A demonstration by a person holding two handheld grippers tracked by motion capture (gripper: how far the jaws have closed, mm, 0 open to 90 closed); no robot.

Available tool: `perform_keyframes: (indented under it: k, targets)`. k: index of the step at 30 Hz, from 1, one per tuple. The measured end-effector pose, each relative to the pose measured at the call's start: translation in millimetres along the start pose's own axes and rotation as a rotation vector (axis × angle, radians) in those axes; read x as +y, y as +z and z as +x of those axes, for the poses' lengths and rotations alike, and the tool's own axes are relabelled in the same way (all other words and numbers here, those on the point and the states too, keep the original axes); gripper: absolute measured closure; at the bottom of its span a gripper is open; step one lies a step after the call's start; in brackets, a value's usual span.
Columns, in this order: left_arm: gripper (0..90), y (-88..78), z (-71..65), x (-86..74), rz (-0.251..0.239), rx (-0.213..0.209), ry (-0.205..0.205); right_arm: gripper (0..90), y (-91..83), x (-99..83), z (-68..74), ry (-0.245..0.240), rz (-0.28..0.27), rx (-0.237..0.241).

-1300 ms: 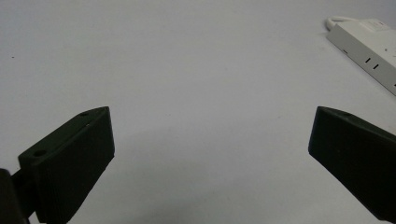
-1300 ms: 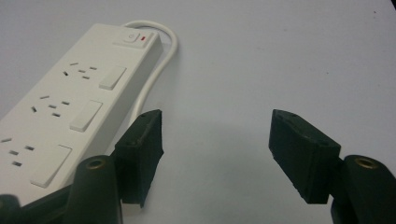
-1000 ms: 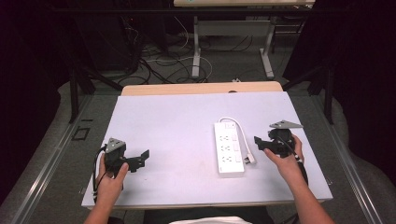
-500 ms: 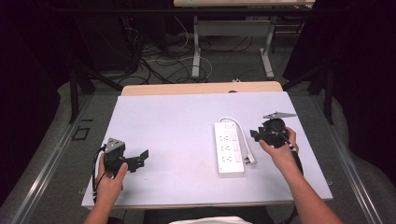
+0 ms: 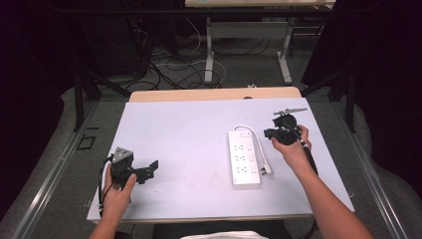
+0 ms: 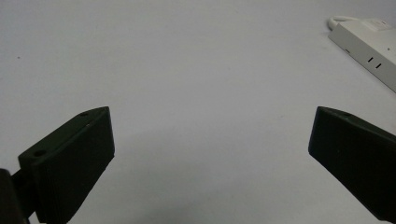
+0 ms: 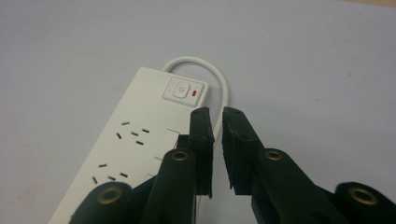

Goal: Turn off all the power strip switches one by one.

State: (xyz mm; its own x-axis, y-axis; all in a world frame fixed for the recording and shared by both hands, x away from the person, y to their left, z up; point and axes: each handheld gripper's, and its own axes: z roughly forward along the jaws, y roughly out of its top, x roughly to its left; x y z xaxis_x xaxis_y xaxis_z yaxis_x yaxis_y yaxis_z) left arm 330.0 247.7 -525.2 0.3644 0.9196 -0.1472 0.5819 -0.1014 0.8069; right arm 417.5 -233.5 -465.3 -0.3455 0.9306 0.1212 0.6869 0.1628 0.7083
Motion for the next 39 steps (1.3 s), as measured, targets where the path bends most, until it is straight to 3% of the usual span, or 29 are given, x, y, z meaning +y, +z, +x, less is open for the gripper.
perform_keyframes:
  k: [3,8,16,28,39]
  targets:
    - [0.4,-0.9,-0.1,0.0,0.000,0.003,0.005,90.0,7.5,6.7,0.3,0.008,0.033,-0.005]
    - [0.4,-0.5,0.4,-0.1,0.001,0.006,0.005,90.0,12.4,12.5,1.4,-0.003,0.040,-0.015]
    - [0.4,0.1,0.2,-0.5,0.001,0.008,0.010,90.0,29.3,19.8,3.7,0.010,0.101,-0.028]
    - [0.4,0.7,-0.4,-0.2,0.001,0.006,0.012,90.0,55.8,31.1,19.8,0.008,0.201,-0.032]
    - [0.4,-0.4,1.4,-0.2,0.002,0.004,0.007,90.0,71.4,40.7,31.6,0.003,0.218,-0.031]
